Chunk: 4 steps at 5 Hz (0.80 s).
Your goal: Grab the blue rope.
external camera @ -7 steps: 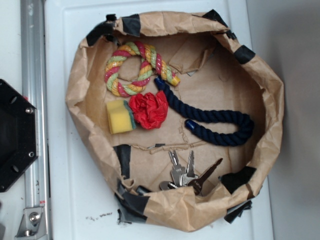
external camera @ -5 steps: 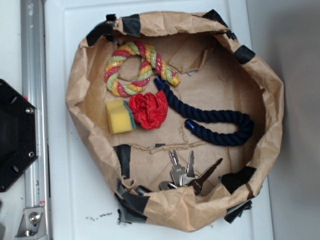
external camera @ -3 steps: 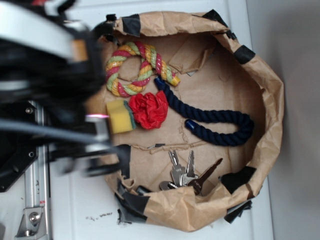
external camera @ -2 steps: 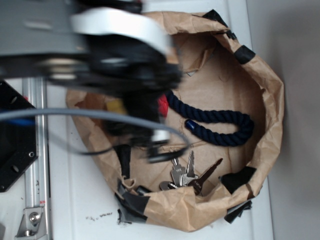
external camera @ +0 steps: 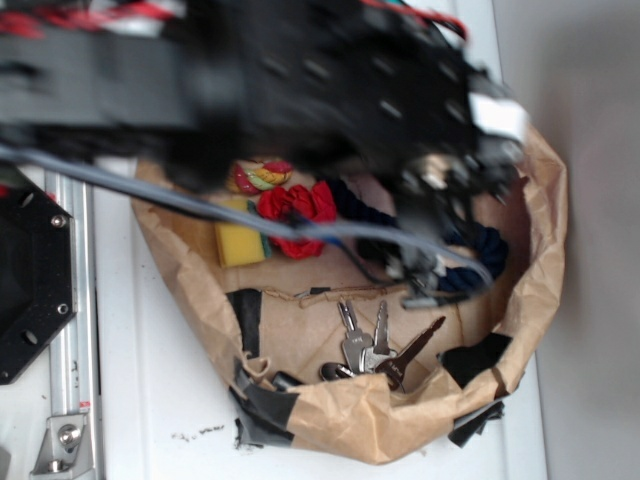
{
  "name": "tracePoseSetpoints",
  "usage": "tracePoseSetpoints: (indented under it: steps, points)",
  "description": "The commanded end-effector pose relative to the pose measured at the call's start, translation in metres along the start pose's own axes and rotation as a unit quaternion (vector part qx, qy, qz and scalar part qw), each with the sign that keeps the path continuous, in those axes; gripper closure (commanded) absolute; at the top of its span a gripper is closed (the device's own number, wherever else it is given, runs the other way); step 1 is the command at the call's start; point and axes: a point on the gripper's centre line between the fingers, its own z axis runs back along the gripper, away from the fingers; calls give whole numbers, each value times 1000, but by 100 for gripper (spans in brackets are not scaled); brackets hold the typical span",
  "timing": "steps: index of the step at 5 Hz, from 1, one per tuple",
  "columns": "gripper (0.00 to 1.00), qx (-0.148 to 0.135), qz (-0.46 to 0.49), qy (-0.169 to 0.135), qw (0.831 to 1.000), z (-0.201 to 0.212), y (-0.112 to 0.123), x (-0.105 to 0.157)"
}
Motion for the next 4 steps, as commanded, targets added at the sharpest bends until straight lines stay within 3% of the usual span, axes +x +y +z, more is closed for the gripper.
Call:
tracePoseSetpoints:
  steps: [1, 2, 4]
  points:
    - [0, -30, -125, -40, 991, -6, -61, 2]
    - [0, 34, -102, -27, 994, -15, -64, 11]
    - [0, 75, -53, 23, 996, -49, -33, 22]
